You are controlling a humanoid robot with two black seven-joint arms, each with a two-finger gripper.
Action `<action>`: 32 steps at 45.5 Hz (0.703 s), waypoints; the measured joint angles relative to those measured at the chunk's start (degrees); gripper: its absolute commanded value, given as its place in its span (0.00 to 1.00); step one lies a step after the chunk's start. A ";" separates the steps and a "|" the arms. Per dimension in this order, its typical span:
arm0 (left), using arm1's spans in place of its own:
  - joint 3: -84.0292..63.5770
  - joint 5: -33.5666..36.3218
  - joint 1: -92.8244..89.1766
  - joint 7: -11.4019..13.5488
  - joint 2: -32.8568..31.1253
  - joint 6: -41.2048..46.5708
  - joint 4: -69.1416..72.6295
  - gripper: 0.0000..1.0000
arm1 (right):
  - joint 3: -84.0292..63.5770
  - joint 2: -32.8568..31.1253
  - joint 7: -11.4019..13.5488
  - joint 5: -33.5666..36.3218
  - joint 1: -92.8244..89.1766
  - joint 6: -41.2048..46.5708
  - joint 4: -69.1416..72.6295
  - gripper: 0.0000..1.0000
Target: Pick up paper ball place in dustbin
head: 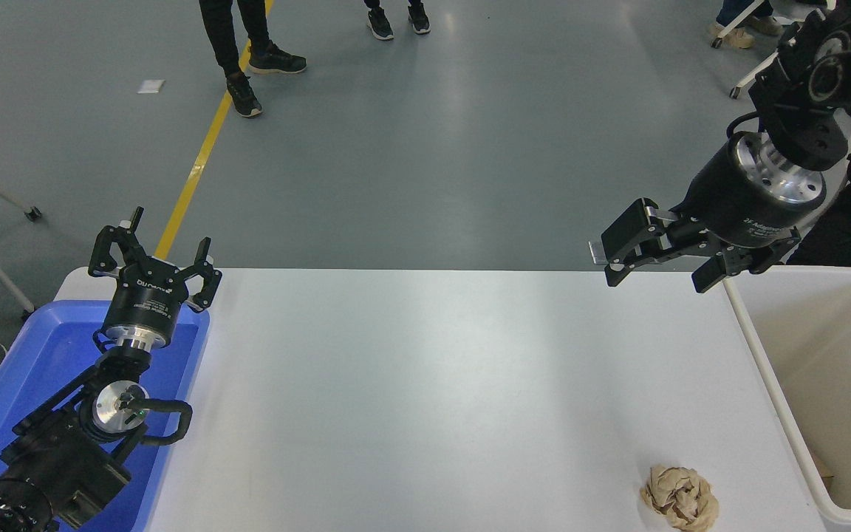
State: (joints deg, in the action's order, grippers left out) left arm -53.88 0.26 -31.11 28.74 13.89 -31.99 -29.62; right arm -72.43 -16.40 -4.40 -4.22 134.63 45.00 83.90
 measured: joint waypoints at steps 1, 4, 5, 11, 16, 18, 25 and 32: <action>0.00 0.00 0.00 0.00 0.00 0.00 0.00 0.98 | 0.00 0.01 0.00 0.00 -0.10 0.00 -0.03 1.00; 0.00 0.00 0.00 0.00 0.00 0.00 0.00 0.98 | -0.02 0.14 0.00 0.00 -0.43 0.00 -0.17 1.00; 0.00 0.00 0.00 0.00 0.00 0.00 0.00 0.98 | -0.03 0.20 0.00 0.00 -0.52 0.00 -0.21 1.00; 0.00 0.00 0.00 0.00 0.00 0.00 0.00 0.98 | -0.04 0.50 0.00 0.00 -0.92 0.00 -0.40 1.00; 0.00 0.00 0.00 0.00 0.00 0.00 0.00 0.98 | 0.06 0.51 0.00 0.00 -1.40 0.00 -0.73 1.00; 0.00 0.00 0.00 0.00 0.00 0.00 0.00 0.98 | 0.09 0.38 0.00 0.00 -1.65 0.00 -0.90 1.00; -0.01 0.00 0.00 0.00 0.00 -0.01 0.00 0.98 | 0.12 -0.82 0.00 0.00 -2.65 0.00 -1.34 1.00; -0.01 0.00 -0.01 0.00 0.00 -0.07 0.00 0.98 | -0.93 -2.15 -0.04 2.91 -2.90 0.00 -1.66 1.00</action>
State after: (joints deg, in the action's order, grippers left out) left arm -53.88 0.26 -31.12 28.74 13.89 -32.06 -29.62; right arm -73.36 -18.56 -4.43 -1.31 131.73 45.00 82.24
